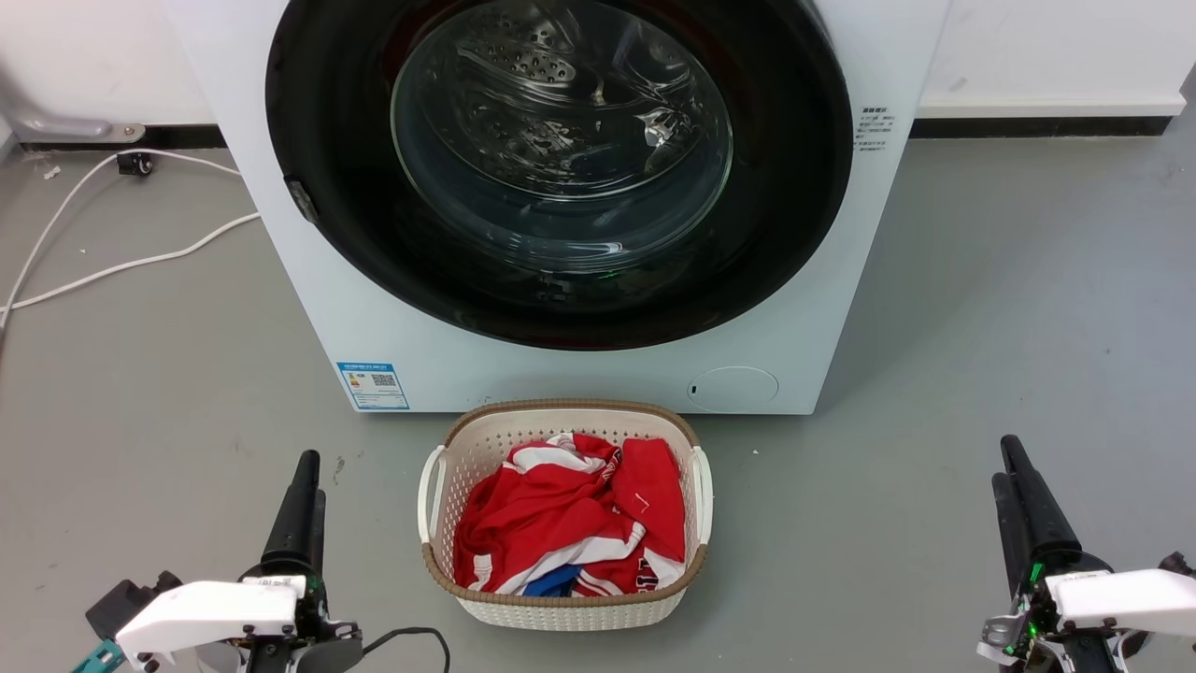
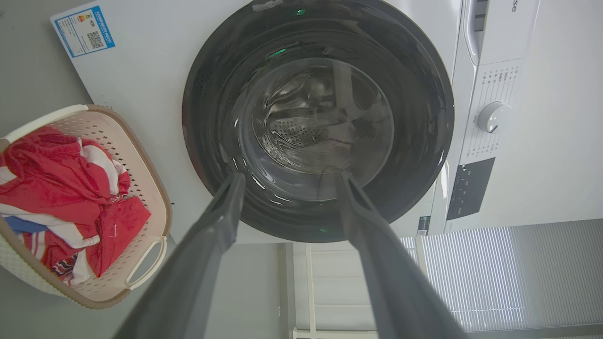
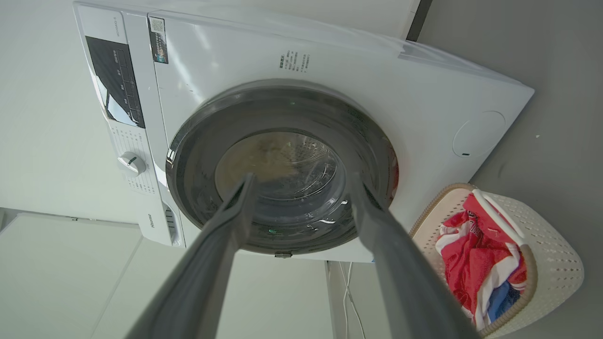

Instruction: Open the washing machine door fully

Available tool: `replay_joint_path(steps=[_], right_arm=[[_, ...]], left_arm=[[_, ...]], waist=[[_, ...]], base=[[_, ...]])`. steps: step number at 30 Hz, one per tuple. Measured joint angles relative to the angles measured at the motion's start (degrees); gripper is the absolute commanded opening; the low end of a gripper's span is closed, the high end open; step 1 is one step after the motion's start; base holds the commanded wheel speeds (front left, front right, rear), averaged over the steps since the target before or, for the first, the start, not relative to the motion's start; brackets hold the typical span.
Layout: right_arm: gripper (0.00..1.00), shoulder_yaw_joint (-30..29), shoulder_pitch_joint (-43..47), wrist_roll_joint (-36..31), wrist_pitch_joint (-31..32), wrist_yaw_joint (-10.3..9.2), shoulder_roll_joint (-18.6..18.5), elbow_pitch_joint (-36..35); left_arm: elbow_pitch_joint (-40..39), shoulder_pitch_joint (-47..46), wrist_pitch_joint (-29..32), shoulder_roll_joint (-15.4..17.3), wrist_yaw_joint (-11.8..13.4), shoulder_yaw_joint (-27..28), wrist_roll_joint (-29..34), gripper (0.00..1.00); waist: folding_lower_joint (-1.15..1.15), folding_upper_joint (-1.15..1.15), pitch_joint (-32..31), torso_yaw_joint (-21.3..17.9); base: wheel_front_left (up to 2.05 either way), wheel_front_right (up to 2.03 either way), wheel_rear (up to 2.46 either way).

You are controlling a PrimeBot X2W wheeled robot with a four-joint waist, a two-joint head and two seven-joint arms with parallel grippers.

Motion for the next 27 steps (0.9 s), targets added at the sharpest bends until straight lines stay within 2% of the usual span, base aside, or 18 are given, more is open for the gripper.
replay_joint_path(steps=[11,27], right_arm=[[1.00,1.13,0.52,-15.30,-2.57,0.00,0.01,-4.54],[1.00,3.71,2.24,-36.06,-5.94,0.01,0.01,-9.26]], left_arm=[[-4.71,0.88,-2.71,0.01,3.75,-2.45,14.74,1.00],[-7.56,2.02,-6.04,0.01,7.25,-5.97,32.60,1.00]], waist=[[0.00,0.00,0.16,0.04],[0.00,0.00,0.31,0.21]], base=[[0.00,0.00,0.00],[0.00,0.00,0.00]])
